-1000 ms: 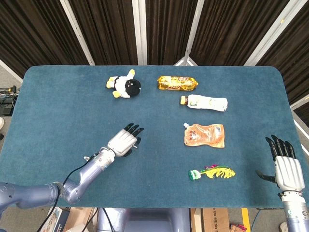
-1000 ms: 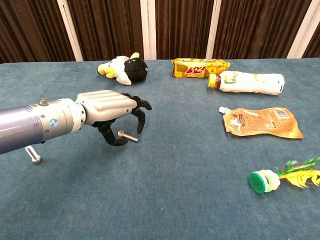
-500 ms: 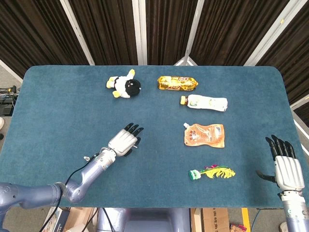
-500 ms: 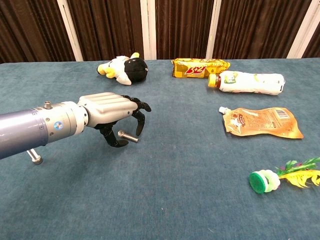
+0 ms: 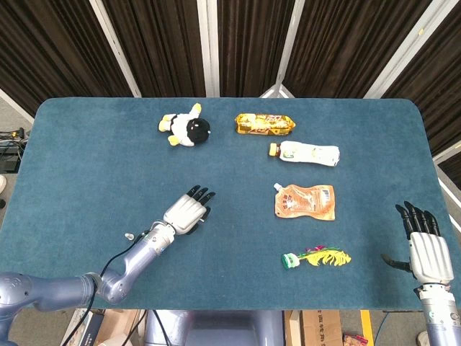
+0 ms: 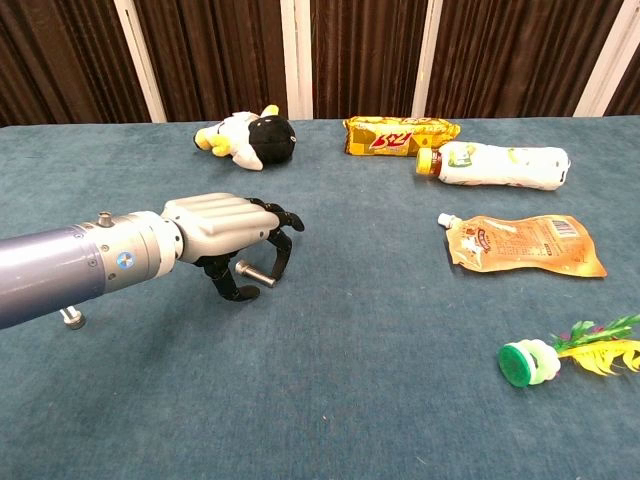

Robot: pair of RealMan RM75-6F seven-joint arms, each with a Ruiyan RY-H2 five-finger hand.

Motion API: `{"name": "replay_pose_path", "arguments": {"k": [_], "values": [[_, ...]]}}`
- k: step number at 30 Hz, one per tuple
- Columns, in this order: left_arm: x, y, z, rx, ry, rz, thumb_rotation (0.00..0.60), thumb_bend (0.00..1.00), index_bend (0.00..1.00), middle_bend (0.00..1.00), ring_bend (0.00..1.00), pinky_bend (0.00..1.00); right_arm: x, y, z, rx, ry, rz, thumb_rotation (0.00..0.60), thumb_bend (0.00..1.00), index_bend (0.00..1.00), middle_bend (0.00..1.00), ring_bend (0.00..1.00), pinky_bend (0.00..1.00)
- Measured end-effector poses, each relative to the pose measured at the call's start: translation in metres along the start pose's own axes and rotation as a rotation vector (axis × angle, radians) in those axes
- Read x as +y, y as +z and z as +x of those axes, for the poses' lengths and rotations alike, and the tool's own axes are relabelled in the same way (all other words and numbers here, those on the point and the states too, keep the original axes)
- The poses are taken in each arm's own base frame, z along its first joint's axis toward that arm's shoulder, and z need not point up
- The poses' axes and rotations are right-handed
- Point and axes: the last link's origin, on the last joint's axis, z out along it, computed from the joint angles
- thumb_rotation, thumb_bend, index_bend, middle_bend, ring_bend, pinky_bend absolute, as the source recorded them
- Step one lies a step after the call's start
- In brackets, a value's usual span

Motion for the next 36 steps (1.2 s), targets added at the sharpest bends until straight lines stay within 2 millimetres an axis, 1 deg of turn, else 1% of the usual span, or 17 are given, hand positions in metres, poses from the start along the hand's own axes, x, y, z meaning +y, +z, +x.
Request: {"name": "replay_pose_path", "arguments": {"k": [9,23,36], "values": [[0.0030,0.0014,0.0004,0.010,0.001,0.000,0.600,0.53,0.52,0.06,0.00,0.00,0.0012,0.0007,-0.0001,-0.002,0.003,-0.003,0.600,0.12,0.11,0.07,0.06,0.00],[0.0061,0.0019,0.0008,0.016,0.004,0.002,0.600,0.53,0.51,0.06,0.00,0.00,0.0009,0.0005,0.0003,-0.005,0.008,-0.005,0.600,0.11,0.11,0.07,0.06,0.00],[0.0055,0.0002,0.0048,0.041,-0.013,0.004,0.600,0.58,0.55,0.07,0.00,0.00,0.0008,0.0009,-0.0014,-0.019,0.010,-0.006,0.600,0.11,0.11,0.07,0.06,0.00]]}}
